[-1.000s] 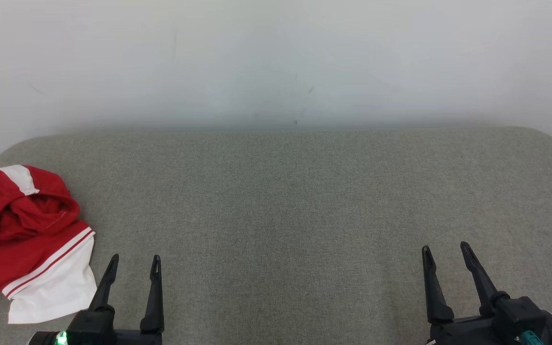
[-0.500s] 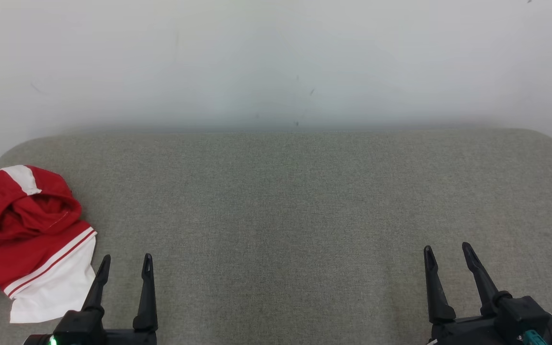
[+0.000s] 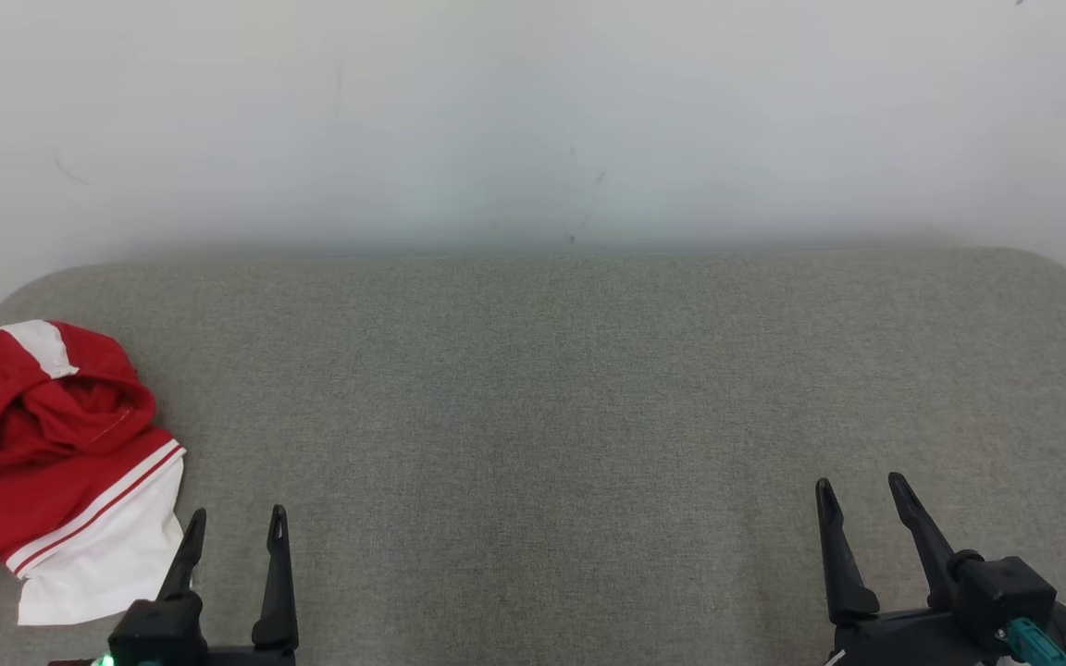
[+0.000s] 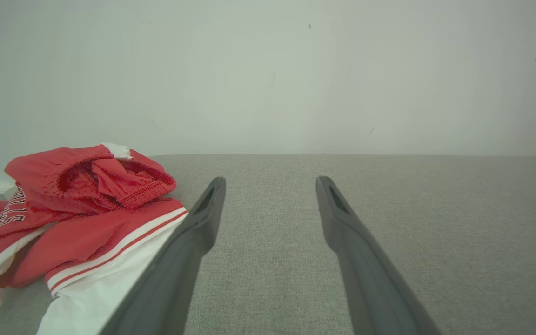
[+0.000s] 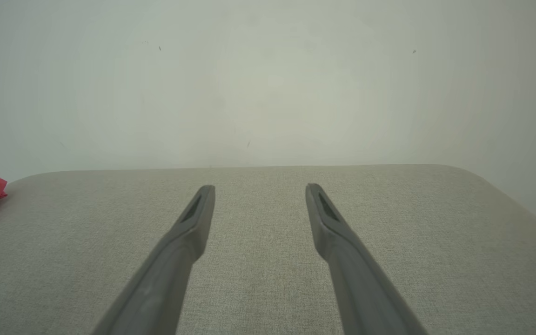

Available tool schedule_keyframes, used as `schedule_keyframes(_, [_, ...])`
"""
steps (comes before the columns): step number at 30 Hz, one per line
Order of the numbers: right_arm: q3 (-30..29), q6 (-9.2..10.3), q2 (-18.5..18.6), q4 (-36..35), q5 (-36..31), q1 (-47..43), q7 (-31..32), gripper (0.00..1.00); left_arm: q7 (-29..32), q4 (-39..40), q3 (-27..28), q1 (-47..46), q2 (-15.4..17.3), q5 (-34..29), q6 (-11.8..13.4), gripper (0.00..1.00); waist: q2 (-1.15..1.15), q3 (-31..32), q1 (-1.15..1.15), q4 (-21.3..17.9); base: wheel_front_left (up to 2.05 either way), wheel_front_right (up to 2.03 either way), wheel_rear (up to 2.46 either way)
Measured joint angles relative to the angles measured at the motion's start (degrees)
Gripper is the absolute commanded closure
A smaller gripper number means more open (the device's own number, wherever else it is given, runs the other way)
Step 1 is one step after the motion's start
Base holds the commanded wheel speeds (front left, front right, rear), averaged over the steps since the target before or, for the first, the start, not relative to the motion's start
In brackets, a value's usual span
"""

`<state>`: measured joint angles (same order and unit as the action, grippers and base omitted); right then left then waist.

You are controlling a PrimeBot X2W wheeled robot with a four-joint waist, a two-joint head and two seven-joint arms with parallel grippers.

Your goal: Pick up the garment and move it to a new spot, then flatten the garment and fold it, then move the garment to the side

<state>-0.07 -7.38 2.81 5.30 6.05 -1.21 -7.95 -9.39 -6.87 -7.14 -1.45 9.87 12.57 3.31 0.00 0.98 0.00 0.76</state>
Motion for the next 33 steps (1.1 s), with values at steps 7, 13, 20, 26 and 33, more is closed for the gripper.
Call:
schedule_keyframes(7, [0.0, 0.00, 0.0, -1.5, 0.2, -0.4, 1.4, 0.00, 3.2, 1.0, -0.4, 0.2, 0.8, -1.0, 1.7, 0.00, 0.00, 0.1, 0.00, 0.2, 0.00, 0.00, 0.00])
schedule_keyframes(13, [0.0, 0.00, 0.0, -2.0, 0.3, -0.6, 1.8, 0.00, 5.0, 2.2, -0.5, 0.3, 1.1, -0.9, 2.2, 0.00, 0.00, 0.0, 0.00, 0.1, 0.00, 0.00, 0.00])
schedule_keyframes(20, [0.0, 0.00, 0.0, -2.0, 0.4, -0.6, 1.9, 0.00, 5.9, 3.3, -0.8, 0.6, 1.2, -0.5, 2.3, 0.00, 0.00, -0.1, 0.00, -0.1, 0.00, 0.00, 0.00])
schedule_keyframes(26, [-0.1, 0.00, 0.0, -2.0, 0.5, -1.0, 1.9, 0.00, 5.9, 3.5, -1.0, 1.0, 1.3, -0.4, 2.8, 0.00, 0.00, -0.1, 0.00, 0.1, 0.00, 0.00, 0.00])
schedule_keyframes(33, [-0.3, 0.00, 0.0, -2.0, 0.5, -1.1, 1.8, 0.00, 6.0, 3.5, -1.4, 1.1, 1.4, 0.0, 2.7, 0.00, 0.00, -0.2, 0.00, 0.5, 0.00, 0.00, 0.00])
